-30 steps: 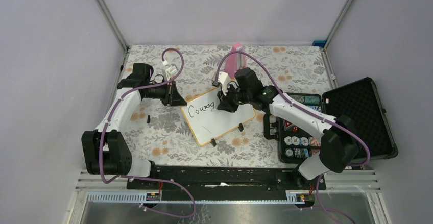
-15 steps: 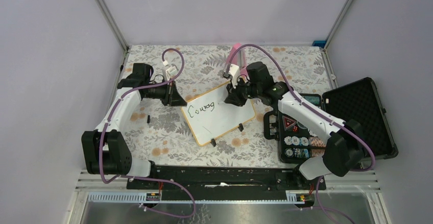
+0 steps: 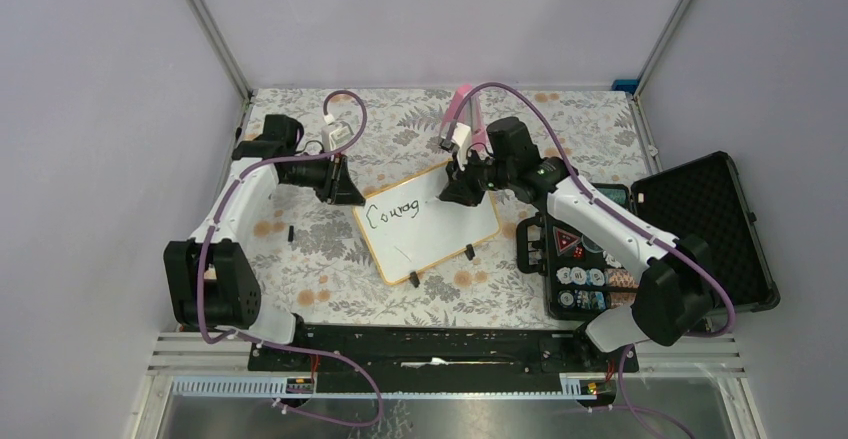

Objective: Write a sentence on the whiteboard

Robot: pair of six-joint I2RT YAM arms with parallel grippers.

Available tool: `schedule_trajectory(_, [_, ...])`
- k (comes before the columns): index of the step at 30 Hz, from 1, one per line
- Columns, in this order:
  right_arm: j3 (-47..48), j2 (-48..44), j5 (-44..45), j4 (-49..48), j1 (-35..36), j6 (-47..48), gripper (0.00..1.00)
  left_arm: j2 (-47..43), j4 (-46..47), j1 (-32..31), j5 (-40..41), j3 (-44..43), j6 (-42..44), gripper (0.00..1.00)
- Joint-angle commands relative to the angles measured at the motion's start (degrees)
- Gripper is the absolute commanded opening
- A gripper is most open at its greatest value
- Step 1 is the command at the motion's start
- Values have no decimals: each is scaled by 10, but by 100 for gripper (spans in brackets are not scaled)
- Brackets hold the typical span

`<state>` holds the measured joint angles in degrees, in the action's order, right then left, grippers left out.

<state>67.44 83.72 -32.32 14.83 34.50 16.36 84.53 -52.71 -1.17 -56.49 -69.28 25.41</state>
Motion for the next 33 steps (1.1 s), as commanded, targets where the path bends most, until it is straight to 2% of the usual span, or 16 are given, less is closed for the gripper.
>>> schedule_trajectory(1, [32, -9, -28, -8, -3, 5, 0, 7, 7, -3, 28, -22, 19, 29])
schedule_trajectory(4, [35, -6, -32, -8, -3, 4, 0, 5, 7, -17, 19, -23, 7, 40])
schedule_trajectory(8, [31, 1, -30, -14, -2, 7, 0, 10, 8, -32, 19, -18, 2, 40])
schedule_trajectory(11, [25, 1, -31, -17, -2, 11, 0, 15, 13, -33, 17, -12, -2, 33])
schedule_trajectory(16, [11, 1, -29, -25, -1, 20, 0, 18, 20, -35, 22, -18, -10, 13])
schedule_trajectory(19, [10, 2, -26, -27, 2, 22, 0, 21, 19, -38, 31, -19, -10, 6])
schedule_trajectory(24, [6, 6, -7, -31, 10, 25, 0, 23, 20, -39, 33, -20, -9, 0])
schedule_trajectory(33, [-4, 11, 19, -44, 14, 36, 0, 24, 20, -42, 40, -20, -5, 0])
